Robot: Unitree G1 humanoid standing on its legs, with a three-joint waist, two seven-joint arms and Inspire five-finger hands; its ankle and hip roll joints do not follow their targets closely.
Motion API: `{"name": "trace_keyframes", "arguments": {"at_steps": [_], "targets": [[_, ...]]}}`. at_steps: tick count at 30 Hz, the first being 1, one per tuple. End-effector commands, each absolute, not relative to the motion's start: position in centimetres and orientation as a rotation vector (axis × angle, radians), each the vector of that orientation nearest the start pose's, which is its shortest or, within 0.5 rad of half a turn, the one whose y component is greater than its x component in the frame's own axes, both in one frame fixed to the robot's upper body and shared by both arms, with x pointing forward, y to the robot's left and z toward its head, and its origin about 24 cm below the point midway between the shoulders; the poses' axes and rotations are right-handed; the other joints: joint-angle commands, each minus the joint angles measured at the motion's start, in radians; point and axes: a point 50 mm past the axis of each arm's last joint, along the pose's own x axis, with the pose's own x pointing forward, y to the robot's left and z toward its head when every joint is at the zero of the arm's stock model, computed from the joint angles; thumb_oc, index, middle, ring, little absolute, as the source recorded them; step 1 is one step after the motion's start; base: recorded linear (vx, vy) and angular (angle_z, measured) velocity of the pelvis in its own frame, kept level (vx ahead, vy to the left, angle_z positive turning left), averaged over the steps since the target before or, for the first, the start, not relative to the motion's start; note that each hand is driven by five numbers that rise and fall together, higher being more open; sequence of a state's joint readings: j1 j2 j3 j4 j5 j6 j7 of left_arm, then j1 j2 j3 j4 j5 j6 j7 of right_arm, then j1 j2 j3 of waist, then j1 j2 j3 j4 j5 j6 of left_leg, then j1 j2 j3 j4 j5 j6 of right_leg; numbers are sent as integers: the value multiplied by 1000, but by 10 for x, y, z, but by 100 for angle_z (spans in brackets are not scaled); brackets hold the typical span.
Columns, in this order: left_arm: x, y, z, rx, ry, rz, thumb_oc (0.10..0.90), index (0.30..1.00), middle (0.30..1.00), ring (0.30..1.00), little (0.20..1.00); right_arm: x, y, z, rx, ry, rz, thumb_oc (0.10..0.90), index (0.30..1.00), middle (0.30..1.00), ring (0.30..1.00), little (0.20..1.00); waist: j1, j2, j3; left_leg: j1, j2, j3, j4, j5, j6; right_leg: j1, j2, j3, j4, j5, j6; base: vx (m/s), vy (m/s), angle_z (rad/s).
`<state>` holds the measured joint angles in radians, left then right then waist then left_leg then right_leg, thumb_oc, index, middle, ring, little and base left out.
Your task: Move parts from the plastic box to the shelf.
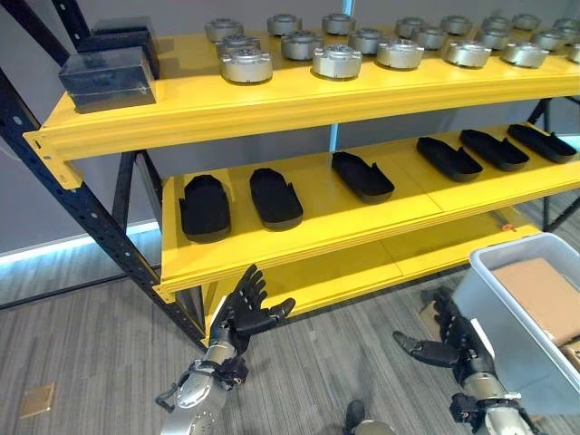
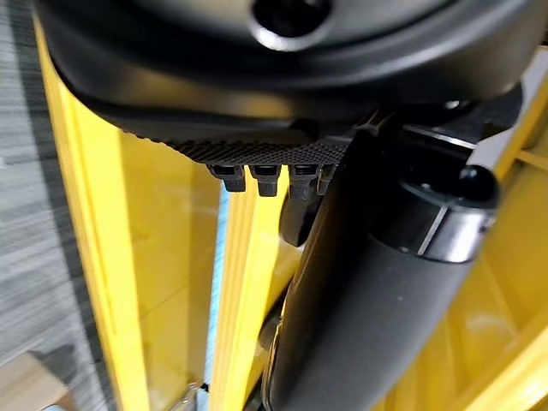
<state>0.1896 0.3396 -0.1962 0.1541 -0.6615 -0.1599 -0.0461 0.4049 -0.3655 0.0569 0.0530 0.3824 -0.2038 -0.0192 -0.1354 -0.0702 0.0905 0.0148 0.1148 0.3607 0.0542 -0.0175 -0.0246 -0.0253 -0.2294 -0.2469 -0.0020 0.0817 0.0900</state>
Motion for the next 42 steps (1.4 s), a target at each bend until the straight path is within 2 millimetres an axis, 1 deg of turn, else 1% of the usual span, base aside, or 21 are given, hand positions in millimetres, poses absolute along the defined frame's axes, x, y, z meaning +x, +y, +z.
{"name": "trace_keyframes", "arguments": {"at_steps": [1, 2, 4, 6, 10, 18, 22, 27, 35, 36, 39, 42], "targets": [[224, 190, 22, -325, -8, -76, 900, 1000, 1000, 1000, 1000, 193, -233, 18, 43, 26, -74, 900, 1000, 1000, 1000, 1000, 14, 38, -15, 76, 56, -9, -135, 92, -72, 46, 5, 17, -4, 48, 89, 16, 102, -19], [224, 193, 17, -283, 11, -59, 900, 1000, 1000, 1000, 1000, 194, -227, 11, 74, 55, -61, 900, 1000, 1000, 1000, 1000, 18, 34, -16, 84, 46, 0, -141, 84, -67, 44, -5, 19, -18, 62, 100, 6, 84, -15], [223, 195, 11, -271, 35, -37, 900, 1000, 1000, 1000, 1000, 194, -221, 4, 117, 83, -44, 900, 1000, 1000, 1000, 1000, 20, 26, -22, 85, 41, 6, -141, 78, -65, 41, -14, 17, -21, 75, 106, 5, 71, -10], [223, 196, 9, -242, 46, -30, 900, 1000, 1000, 1000, 1000, 193, -219, -1, 114, 111, -29, 900, 1000, 1000, 1000, 1000, 20, 19, -26, 85, 40, 6, -141, 77, -64, 41, -18, 17, -20, 82, 109, -1, 27, -7], [221, 196, 3, -244, 75, -10, 900, 1000, 1000, 1000, 1000, 191, -217, -8, 132, 150, -22, 900, 1000, 1000, 1000, 1000, 20, 14, -38, 87, 39, 6, -141, 78, -63, 39, -21, 15, -21, 93, 112, 3, 5, -2], [218, 198, -2, -255, 90, 12, 900, 1000, 1000, 1000, 1000, 194, -217, -5, 110, 147, 20, 900, 1000, 1000, 1000, 1000, 24, 7, -64, 93, 49, 8, -141, 77, -66, 43, -14, 25, -34, 98, 113, -2, -12, -3], [217, 201, -5, -243, 96, 32, 900, 1000, 1000, 1000, 1000, 196, -217, -4, 116, 137, 21, 900, 1000, 1000, 1000, 1000, 28, 7, -68, 94, 53, 6, -141, 80, -68, 48, -11, 24, -35, 94, 111, 0, 0, 0], [217, 200, -8, -238, 111, 32, 900, 1000, 1000, 1000, 1000, 199, -216, -4, 122, 134, 20, 900, 1000, 1000, 1000, 1000, 33, 6, -70, 93, 56, -4, -141, 82, -71, 55, -12, 18, -36, 90, 109, 0, 0, 0], [221, 200, -8, -217, 110, 43, 900, 1000, 1000, 1000, 1000, 213, -207, 3, 118, 91, 46, 900, 1000, 1000, 1000, 1000, 47, 5, -70, 94, 59, -14, -141, 84, -71, 68, -14, 0, -29, 85, 108, 16, -5, 8], [222, 200, -9, -206, 118, 48, 900, 1000, 1000, 1000, 1000, 217, -204, 7, 118, 75, 57, 900, 1000, 1000, 1000, 1000, 52, 5, -69, 93, 60, -17, -141, 85, -72, 72, -16, -6, -27, 81, 108, 13, -6, 4], [222, 200, -9, -206, 118, 48, 900, 1000, 1000, 1000, 1000, 217, -204, 7, 118, 75, 57, 900, 1000, 1000, 1000, 1000, 52, 5, -68, 93, 60, -17, -141, 85, -72, 72, -16, -6, -27, 81, 108, 7, -2, 5], [223, 202, -9, -182, 117, 54, 900, 1000, 1000, 1000, 1000, 223, -200, 11, 106, 55, 71, 900, 1000, 1000, 1000, 1000, 63, 8, -67, 98, 65, -22, -141, 86, -73, 80, -14, -14, -25, 75, 106, 28, -18, 7]]}}
